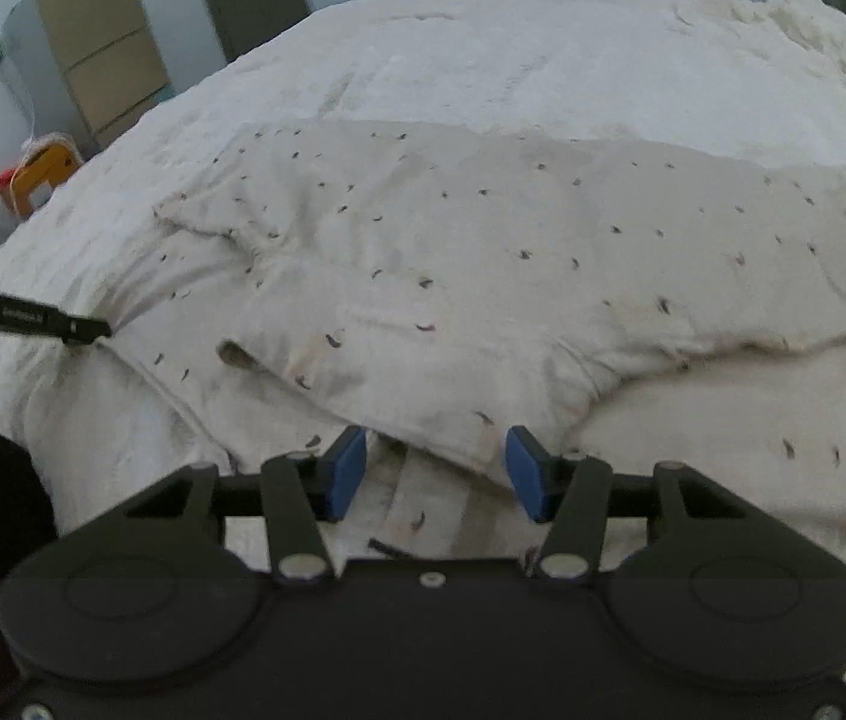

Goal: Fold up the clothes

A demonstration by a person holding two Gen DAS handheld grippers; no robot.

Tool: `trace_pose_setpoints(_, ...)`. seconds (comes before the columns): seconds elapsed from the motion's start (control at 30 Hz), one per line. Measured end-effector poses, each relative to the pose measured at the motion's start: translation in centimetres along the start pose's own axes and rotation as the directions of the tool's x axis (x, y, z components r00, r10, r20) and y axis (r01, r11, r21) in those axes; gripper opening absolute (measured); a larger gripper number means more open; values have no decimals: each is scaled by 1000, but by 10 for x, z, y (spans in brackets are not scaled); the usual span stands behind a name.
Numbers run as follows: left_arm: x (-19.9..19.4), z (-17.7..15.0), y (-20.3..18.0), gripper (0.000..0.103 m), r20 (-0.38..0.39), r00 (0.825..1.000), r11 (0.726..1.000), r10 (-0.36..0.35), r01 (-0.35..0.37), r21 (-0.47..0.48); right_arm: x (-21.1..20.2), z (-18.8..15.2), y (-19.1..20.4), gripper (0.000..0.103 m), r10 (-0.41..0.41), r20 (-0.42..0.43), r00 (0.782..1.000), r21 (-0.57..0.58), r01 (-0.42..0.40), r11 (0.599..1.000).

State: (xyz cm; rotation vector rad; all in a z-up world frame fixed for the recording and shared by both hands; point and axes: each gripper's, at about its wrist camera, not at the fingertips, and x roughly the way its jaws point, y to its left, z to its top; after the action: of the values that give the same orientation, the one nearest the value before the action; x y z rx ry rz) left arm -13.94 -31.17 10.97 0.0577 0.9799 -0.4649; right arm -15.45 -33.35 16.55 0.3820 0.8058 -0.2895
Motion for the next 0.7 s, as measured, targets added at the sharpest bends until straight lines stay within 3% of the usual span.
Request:
trace_pose_setpoints(0.23, -2, -3, -8, 15, 25, 998, 997, 49, -51, 52, -16, 7, -1, 52, -1, 56, 998, 45, -1, 999)
trace_pose_setpoints(0.33, -3, -5, -12, 16, 37, 998, 995, 56, -58, 82, -8, 10, 18, 53, 27, 31, 999, -38, -26, 999)
trace_pose_setpoints(0.47, -5, -5, -6, 16, 41, 998, 997, 43, -45, 57, 4, 12, 45, 53, -9, 39, 999, -123, 13, 992)
trace_pose_setpoints(0.7, -6, -6, -4, 16, 46, 998, 999, 32, -34, 40, 27, -13, 70, 51, -38, -23, 999, -215, 33, 976)
